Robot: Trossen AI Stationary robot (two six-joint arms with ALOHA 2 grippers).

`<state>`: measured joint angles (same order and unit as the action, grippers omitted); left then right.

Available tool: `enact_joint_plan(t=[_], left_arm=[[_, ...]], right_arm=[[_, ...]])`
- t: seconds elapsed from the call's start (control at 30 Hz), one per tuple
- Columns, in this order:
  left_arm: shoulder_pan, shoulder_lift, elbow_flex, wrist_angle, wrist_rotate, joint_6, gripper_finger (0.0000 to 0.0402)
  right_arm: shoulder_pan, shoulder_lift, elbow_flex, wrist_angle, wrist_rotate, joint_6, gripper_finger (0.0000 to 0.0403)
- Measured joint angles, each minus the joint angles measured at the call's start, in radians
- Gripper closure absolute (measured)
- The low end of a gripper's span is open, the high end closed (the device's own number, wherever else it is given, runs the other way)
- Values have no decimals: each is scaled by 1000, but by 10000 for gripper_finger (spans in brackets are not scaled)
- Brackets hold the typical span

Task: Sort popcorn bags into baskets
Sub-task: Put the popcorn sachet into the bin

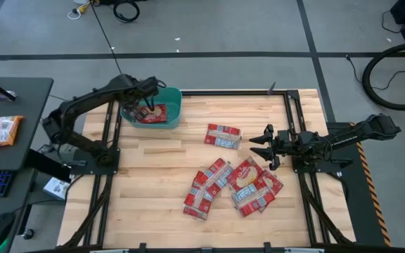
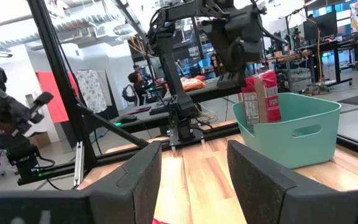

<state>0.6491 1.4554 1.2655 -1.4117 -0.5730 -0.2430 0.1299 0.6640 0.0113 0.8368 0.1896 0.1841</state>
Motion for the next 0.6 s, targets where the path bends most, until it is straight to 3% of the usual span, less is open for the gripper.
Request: enact_joint_plan(t=[0.6], left_arm=[[-3,175,0,62,76,-247,394]], right_arm=[[0,0,0,0,-1,1,214]])
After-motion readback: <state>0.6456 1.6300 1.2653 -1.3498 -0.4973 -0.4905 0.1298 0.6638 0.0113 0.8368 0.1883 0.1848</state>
